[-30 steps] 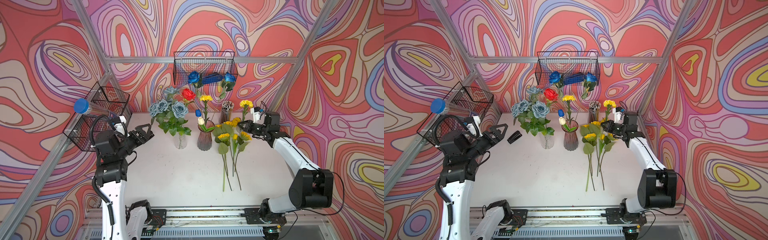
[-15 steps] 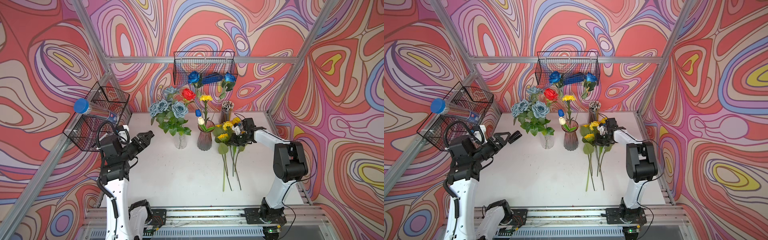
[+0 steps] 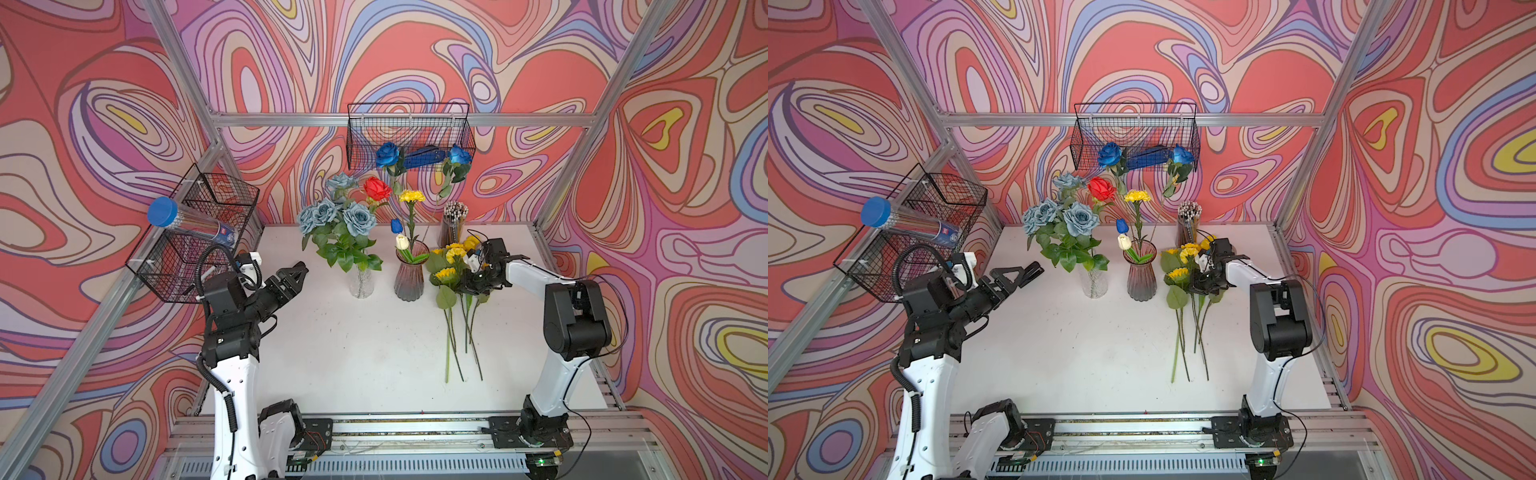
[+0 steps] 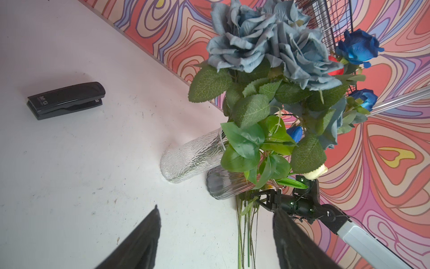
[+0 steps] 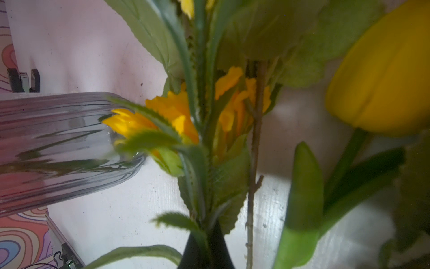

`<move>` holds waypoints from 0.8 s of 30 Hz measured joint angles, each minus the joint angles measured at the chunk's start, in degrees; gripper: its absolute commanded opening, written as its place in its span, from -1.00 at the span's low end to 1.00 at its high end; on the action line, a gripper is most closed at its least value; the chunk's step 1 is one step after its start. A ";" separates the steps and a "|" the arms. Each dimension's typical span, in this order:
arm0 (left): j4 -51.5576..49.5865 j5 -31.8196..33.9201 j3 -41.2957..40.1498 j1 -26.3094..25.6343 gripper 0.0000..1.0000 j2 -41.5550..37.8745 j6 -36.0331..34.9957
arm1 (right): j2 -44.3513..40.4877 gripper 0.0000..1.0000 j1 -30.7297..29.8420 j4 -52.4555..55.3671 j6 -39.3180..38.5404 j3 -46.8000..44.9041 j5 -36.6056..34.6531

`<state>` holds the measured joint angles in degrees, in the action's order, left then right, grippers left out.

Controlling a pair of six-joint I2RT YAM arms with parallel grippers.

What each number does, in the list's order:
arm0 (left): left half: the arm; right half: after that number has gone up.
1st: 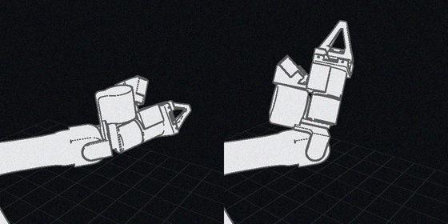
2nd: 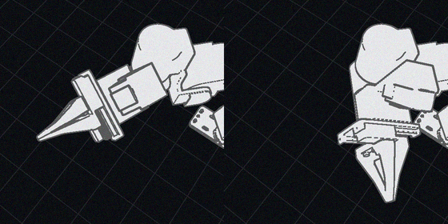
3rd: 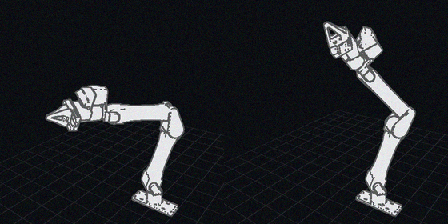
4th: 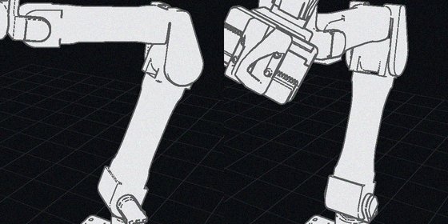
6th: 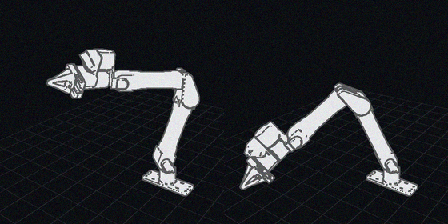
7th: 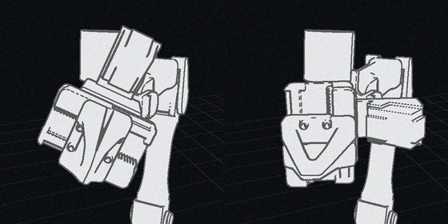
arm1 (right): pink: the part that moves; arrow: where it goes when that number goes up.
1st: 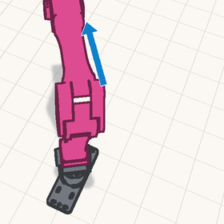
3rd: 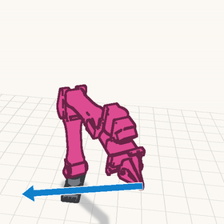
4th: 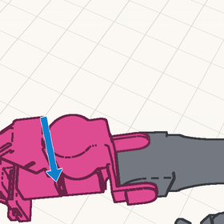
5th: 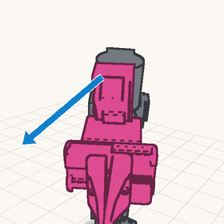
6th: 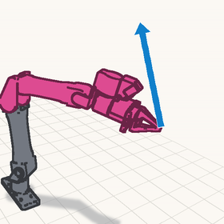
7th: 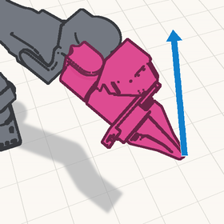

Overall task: Pick out yellow flowers from the vase
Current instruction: Place the flower at the center of the board.

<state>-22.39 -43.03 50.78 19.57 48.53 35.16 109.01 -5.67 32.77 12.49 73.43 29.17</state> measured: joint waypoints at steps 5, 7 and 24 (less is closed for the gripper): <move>0.76 -0.81 -0.68 0.00 0.54 0.31 0.00 | 0.00 -1.00 0.02 -0.04 0.02 0.24 -0.11; 0.76 -0.94 -0.85 0.00 0.54 0.70 0.00 | 0.00 -1.00 0.00 -0.07 0.00 0.31 -0.37; 1.20 -1.95 -1.84 0.00 0.54 0.83 0.02 | -3.80 -0.22 0.00 2.10 -1.97 1.60 -3.63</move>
<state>-21.19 -44.97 48.95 19.57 49.36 35.18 105.21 -5.67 34.87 10.52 75.02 25.54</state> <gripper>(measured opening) 0.773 0.391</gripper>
